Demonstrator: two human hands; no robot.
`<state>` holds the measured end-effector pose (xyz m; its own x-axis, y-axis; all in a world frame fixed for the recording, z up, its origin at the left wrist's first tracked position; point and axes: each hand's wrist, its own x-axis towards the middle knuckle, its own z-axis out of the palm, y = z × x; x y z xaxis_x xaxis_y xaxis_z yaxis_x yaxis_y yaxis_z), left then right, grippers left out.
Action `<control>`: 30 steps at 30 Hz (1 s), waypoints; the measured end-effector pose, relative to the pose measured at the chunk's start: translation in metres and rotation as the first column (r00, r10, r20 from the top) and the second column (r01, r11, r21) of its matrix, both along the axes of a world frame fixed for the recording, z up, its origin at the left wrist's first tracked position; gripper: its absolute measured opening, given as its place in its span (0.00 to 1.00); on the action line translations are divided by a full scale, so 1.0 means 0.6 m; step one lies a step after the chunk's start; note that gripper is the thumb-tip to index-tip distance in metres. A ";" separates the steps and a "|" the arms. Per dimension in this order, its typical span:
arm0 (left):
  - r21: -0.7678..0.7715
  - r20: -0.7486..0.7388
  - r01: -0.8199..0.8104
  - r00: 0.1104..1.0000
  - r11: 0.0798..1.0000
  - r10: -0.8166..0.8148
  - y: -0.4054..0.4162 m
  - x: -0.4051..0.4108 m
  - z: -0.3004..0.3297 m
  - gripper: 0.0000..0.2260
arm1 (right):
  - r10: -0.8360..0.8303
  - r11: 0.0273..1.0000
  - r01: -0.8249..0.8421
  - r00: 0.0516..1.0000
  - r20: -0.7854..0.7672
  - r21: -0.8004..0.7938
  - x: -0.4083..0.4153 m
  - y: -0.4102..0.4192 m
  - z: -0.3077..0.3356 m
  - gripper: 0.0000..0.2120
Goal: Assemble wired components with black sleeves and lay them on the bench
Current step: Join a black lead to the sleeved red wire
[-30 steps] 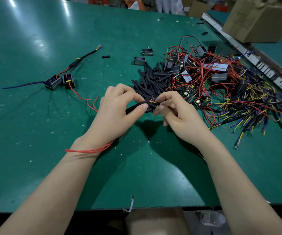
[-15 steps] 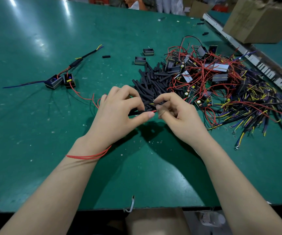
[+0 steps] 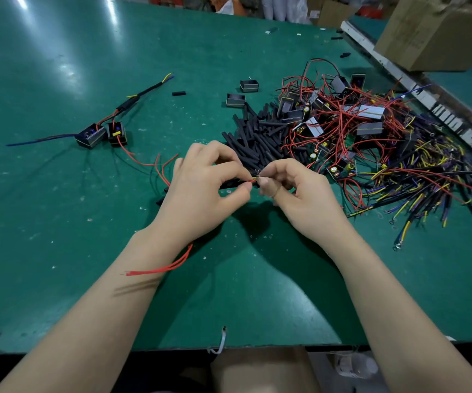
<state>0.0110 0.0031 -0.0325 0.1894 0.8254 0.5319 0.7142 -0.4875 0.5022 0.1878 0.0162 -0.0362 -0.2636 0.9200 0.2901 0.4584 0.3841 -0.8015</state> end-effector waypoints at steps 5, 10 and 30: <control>0.000 0.021 0.022 1.000 1.000 -0.022 0.002 0.000 -0.001 0.06 | -0.027 0.996 0.023 0.999 0.038 0.084 -0.001 -0.001 0.007 0.07; 0.019 0.048 0.026 0.998 0.999 -0.027 0.001 0.004 -0.005 0.06 | 0.009 1.000 -0.009 1.000 -0.007 0.017 -0.002 -0.005 0.012 0.06; -0.152 0.269 0.040 0.963 0.988 0.003 -0.008 0.010 0.013 0.02 | 0.092 0.989 -0.094 0.995 -0.025 -0.114 0.003 -0.004 0.023 0.09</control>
